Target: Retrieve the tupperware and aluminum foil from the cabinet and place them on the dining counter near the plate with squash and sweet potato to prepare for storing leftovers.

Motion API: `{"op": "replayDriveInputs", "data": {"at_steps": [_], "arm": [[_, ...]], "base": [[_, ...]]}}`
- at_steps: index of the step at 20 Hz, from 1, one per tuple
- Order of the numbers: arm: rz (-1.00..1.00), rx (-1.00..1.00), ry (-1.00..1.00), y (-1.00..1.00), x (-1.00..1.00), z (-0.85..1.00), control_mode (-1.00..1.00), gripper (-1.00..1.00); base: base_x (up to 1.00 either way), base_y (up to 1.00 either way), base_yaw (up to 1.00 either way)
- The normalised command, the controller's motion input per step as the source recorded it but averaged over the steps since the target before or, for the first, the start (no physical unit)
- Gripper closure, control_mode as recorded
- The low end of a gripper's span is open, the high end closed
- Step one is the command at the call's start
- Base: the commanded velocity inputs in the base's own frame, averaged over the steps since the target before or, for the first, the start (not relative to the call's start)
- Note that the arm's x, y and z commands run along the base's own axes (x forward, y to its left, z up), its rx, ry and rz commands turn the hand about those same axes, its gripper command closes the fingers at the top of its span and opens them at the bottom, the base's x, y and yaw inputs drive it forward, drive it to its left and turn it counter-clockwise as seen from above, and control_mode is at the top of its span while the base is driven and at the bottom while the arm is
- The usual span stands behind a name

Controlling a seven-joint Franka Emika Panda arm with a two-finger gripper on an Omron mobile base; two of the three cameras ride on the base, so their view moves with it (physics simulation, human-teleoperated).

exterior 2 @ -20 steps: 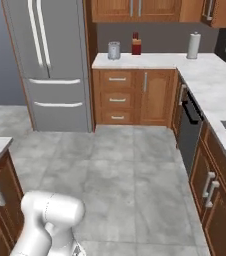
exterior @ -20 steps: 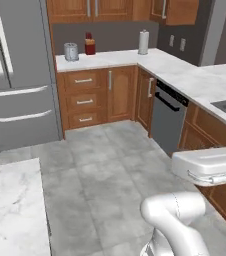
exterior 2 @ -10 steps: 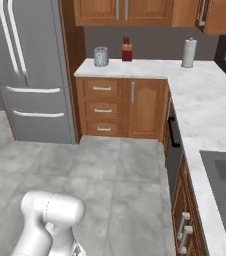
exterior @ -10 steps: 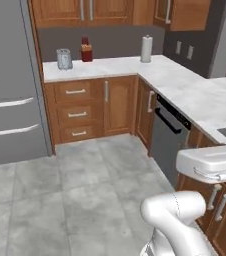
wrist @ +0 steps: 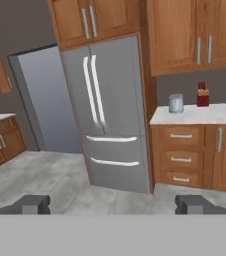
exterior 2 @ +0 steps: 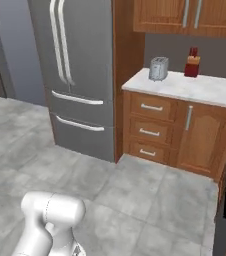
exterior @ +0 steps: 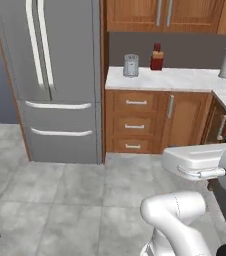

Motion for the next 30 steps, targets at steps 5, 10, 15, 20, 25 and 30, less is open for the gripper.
{"op": "replayDriveInputs", "data": {"at_steps": [5,10,15,20,25,30], "arm": [[0.0,0.0,0.0,0.0,0.0,0.0,1.0,-1.0],[0.0,0.0,0.0,0.0,0.0,0.0,1.0,-1.0],[0.0,0.0,0.0,0.0,0.0,0.0,1.0,-1.0],[0.0,0.0,0.0,0.0,0.0,0.0,1.0,-1.0],[0.0,0.0,0.0,0.0,0.0,0.0,1.0,-1.0],[0.0,0.0,0.0,0.0,0.0,0.0,1.0,-1.0]], "base": [[1.0,-0.11,0.6],[1.0,-0.11,0.59],[1.0,-0.09,0.57],[1.0,0.0,0.51],[1.0,0.0,0.42],[1.0,-0.07,0.3]]}}
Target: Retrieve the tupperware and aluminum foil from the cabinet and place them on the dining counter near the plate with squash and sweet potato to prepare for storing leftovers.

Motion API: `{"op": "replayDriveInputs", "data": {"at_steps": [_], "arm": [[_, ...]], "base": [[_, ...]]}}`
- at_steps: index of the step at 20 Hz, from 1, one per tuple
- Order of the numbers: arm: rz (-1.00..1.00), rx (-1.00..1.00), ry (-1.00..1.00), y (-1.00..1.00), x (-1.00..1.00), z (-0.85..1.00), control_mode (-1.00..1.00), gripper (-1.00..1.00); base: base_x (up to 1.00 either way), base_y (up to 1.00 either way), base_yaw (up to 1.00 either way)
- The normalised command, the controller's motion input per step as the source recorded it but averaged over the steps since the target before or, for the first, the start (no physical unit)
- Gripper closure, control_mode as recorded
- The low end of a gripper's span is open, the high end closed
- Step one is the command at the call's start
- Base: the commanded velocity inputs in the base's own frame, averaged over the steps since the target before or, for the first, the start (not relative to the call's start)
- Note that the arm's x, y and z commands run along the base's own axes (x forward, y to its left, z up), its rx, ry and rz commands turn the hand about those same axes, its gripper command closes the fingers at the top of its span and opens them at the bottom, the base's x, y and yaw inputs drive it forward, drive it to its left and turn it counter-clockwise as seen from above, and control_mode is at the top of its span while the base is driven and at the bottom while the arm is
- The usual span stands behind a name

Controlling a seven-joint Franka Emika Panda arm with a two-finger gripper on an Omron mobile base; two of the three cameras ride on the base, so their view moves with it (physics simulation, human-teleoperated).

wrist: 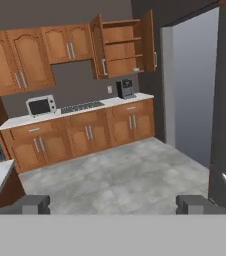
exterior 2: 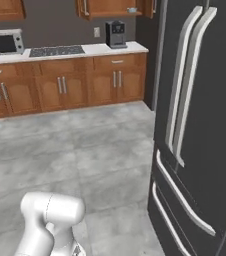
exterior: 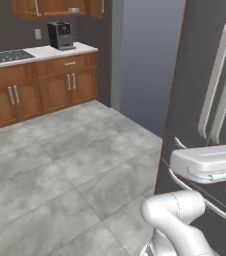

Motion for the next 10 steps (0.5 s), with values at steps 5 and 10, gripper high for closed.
{"op": "replayDriveInputs", "data": {"at_steps": [5,10], "arm": [[0.0,0.0,0.0,0.0,0.0,0.0,1.0,-1.0],[0.0,0.0,0.0,0.0,0.0,0.0,1.0,-1.0]], "base": [[1.0,-0.17,0.18],[1.0,-0.21,0.09]]}}
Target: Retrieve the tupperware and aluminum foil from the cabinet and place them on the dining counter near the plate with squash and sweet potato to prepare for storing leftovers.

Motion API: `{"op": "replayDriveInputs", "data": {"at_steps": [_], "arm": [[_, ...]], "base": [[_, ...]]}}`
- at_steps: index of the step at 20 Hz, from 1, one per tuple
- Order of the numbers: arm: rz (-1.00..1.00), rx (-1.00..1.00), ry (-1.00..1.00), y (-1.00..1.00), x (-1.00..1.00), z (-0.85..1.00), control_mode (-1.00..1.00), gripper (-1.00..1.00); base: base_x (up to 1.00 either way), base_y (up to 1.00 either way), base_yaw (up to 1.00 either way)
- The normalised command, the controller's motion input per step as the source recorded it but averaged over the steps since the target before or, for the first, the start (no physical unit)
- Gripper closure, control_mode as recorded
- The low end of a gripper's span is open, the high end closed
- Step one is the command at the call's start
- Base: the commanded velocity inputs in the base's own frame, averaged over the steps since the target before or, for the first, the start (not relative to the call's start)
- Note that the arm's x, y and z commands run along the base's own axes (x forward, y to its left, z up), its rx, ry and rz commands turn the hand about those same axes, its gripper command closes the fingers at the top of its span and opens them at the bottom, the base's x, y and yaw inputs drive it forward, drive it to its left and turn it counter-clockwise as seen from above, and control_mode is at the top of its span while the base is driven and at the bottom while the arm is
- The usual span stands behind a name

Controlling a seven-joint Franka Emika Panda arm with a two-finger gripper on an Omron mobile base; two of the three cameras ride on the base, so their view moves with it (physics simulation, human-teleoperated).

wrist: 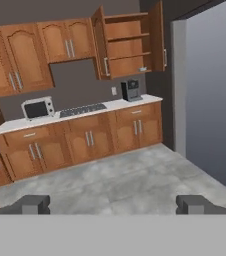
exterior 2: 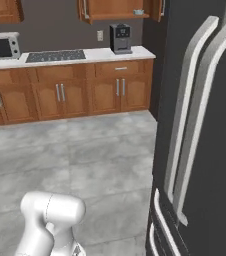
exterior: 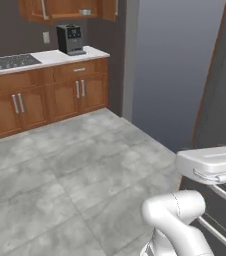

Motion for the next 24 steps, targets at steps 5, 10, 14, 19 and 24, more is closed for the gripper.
{"op": "replayDriveInputs", "data": {"at_steps": [5,10,14,19,24], "arm": [[0.0,0.0,0.0,0.0,0.0,0.0,1.0,-1.0],[0.0,0.0,0.0,0.0,0.0,0.0,1.0,-1.0],[0.0,0.0,0.0,0.0,0.0,0.0,1.0,-1.0],[0.0,0.0,0.0,0.0,0.0,0.0,1.0,-1.0],[0.0,0.0,0.0,0.0,0.0,0.0,1.0,-1.0]], "base": [[1.0,-0.17,0.05],[1.0,-0.01,0.03],[1.0,0.0,0.0],[1.0,0.0,0.0],[1.0,-0.09,0.0]]}}
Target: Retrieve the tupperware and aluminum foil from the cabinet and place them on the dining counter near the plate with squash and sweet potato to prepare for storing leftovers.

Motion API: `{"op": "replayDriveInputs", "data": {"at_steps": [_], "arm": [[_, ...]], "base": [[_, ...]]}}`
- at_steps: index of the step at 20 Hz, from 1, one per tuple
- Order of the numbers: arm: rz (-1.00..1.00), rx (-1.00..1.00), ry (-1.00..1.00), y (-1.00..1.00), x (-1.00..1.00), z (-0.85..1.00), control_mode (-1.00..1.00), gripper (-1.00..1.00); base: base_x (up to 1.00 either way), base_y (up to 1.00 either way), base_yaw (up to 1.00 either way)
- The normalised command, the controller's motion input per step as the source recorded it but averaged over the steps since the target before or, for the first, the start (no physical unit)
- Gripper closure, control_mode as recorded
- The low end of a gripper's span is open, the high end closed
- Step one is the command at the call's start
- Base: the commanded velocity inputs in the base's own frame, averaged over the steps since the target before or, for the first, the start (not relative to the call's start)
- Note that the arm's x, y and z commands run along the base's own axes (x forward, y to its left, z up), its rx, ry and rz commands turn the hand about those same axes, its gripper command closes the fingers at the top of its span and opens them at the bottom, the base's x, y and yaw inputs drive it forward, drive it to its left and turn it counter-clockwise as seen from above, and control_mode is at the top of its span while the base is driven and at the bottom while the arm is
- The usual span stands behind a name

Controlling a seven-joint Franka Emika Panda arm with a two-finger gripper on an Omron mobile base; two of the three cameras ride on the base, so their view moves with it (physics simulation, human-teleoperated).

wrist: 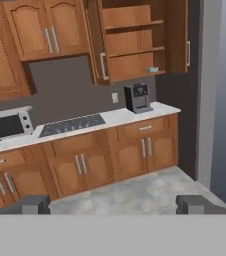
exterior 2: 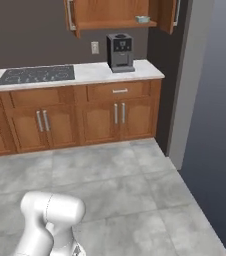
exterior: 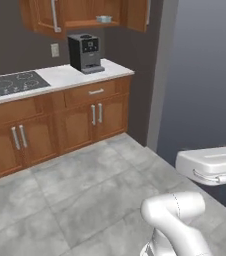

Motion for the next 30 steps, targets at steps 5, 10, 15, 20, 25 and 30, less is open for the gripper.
{"op": "replayDriveInputs", "data": {"at_steps": [5,10,15,20,25,30], "arm": [[0.0,0.0,0.0,0.0,0.0,0.0,1.0,-1.0],[0.0,0.0,0.0,0.0,0.0,0.0,1.0,-1.0],[0.0,0.0,0.0,0.0,0.0,0.0,1.0,-1.0],[0.0,0.0,0.0,0.0,0.0,0.0,1.0,-1.0],[0.0,0.0,0.0,0.0,0.0,0.0,1.0,-1.0],[0.0,0.0,0.0,0.0,0.0,0.0,1.0,-1.0]], "base": [[1.0,-0.39,0.0],[1.0,-0.64,0.0],[1.0,-0.63,0.0],[1.0,-0.34,0.02],[1.0,-0.03,0.08],[1.0,0.0,0.1]]}}
